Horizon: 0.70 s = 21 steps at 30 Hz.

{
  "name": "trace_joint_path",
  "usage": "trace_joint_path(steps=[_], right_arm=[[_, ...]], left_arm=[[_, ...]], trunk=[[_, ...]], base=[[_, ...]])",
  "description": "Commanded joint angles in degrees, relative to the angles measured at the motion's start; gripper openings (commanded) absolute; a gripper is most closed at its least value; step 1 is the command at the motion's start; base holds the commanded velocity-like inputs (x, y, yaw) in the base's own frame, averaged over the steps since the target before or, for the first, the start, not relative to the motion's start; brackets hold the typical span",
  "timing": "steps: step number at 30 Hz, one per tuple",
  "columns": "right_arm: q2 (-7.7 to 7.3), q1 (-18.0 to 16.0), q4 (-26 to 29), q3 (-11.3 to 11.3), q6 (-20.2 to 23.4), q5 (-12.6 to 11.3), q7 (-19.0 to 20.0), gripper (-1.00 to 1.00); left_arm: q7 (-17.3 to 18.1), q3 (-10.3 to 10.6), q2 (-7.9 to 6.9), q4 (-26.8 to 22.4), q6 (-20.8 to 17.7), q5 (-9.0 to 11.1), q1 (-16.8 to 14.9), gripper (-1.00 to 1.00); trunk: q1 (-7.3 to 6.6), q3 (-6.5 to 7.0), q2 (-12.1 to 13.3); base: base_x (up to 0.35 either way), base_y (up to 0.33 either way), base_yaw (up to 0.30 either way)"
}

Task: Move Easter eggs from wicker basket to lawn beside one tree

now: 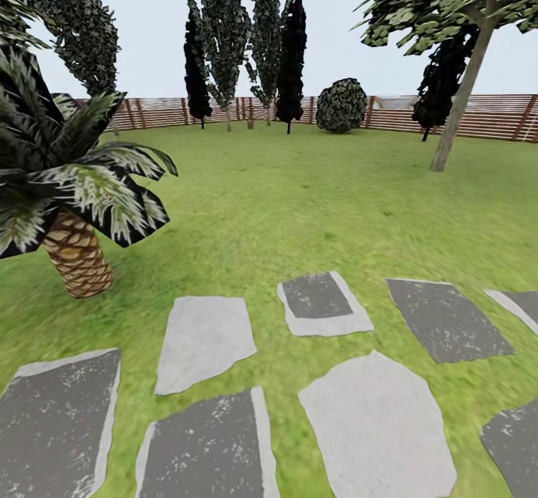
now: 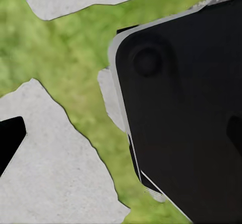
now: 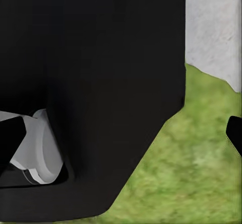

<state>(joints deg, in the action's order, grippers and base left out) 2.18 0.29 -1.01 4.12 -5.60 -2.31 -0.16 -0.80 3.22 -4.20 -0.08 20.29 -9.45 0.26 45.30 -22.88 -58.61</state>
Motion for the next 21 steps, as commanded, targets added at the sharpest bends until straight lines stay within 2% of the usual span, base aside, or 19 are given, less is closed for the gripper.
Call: trace_joint_path(steps=[1, 21], right_arm=[[0.01, -0.03, -0.11, 0.40, -0.37, -0.24, -0.02, 1.00], [0.01, -0.03, -0.11, 0.37, -0.37, -0.24, -0.02, 1.00]], left_arm=[[-0.08, 0.29, -0.02, -0.01, 0.19, -0.13, 0.00, 1.00], [-0.08, 0.29, -0.02, -0.01, 0.19, -0.17, 0.00, 1.00]], trunk=[[-0.18, 0.16, 0.39], [-4.58, 3.75, 8.42]], base=[[0.343, 0.000, 0.000], [0.343, 0.000, 0.000]])
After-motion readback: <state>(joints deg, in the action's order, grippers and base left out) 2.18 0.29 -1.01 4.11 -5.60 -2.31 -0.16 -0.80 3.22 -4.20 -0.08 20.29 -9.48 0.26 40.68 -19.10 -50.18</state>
